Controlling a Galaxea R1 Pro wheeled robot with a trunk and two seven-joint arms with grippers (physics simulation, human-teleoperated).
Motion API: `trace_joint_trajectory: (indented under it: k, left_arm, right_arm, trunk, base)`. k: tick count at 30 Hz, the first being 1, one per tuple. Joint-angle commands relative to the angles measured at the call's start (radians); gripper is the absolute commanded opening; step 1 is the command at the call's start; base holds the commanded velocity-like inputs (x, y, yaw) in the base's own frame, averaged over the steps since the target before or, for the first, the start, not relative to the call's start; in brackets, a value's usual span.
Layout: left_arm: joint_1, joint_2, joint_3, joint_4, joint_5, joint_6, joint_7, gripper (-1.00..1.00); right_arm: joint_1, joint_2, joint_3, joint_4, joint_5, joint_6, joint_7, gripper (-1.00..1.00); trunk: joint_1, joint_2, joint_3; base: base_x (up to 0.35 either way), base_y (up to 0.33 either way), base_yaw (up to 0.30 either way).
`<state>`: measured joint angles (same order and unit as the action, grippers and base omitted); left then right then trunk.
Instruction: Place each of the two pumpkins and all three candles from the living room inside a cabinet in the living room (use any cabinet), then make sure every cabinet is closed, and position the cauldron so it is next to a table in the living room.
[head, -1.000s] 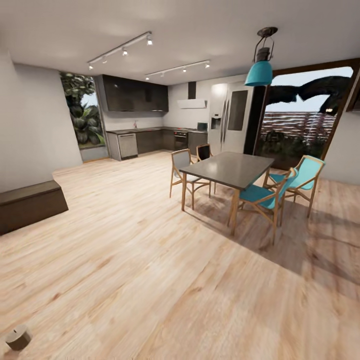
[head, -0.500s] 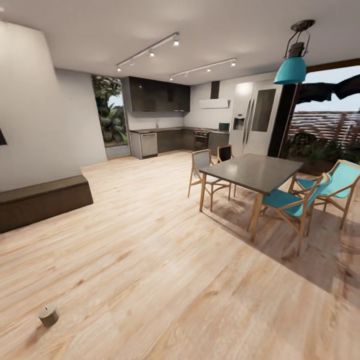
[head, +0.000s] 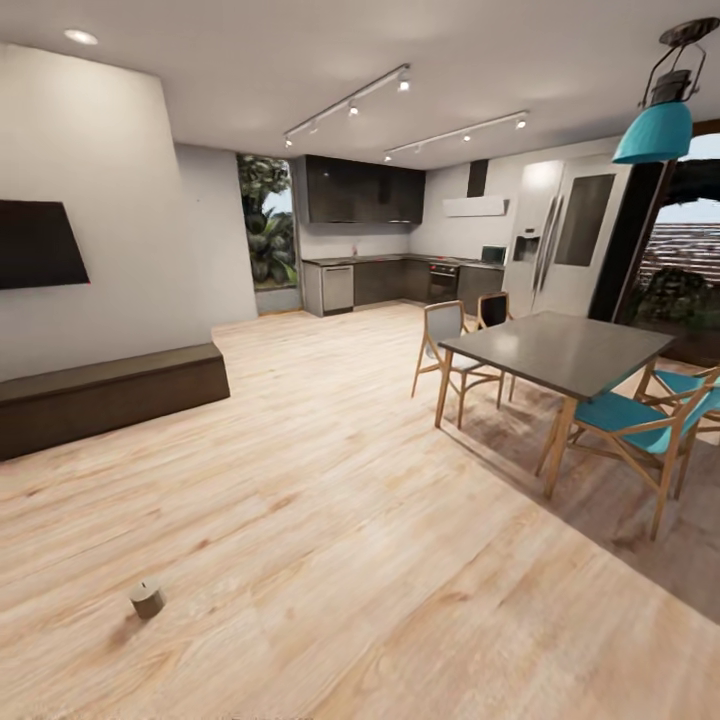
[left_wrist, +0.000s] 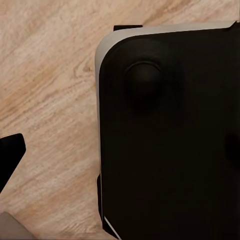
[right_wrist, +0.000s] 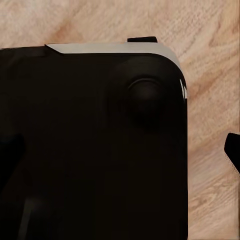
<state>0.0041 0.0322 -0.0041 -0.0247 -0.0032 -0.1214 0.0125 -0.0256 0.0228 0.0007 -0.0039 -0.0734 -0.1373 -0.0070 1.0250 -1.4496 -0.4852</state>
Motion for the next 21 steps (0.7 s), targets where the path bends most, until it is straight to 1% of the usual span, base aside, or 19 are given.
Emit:
trace_joint_trajectory:
  k: [1,12,15,21]
  left_arm:
    - [0.000,0.000,-0.001,-0.001,0.000,-0.001,0.001,1.00]
    - [0.000,0.000,-0.001,-0.001,0.000,-0.001,0.001,1.00]
    - [0.000,0.000,-0.001,-0.001,0.000,-0.001,0.001,1.00]
    - [0.000,0.000,-0.001,-0.001,0.000,-0.001,0.001,1.00]
  right_arm:
    - [-0.001,0.000,0.001,0.001,-0.008,-0.004,-0.001,1.00]
    - [-0.001,-0.001,0.001,0.001,-0.008,-0.004,-0.001,1.00]
    - [-0.001,-0.001,0.001,0.001,-0.008,-0.004,-0.001,1.00]
    - [-0.001,-0.001,0.001,0.001,-0.008,-0.004,-0.001,1.00]
  trunk:
    - [0.000,0.000,-0.001]
    - [0.000,0.000,-0.001]
    - [0.000,0.000,-0.001]
    - [0.000,0.000,-0.001]
  base:
    - [0.000,0.000,0.246]
    - [0.000,0.000,0.224]
    - [0.000,0.000,0.082]
    - [0.000,0.000,0.014]
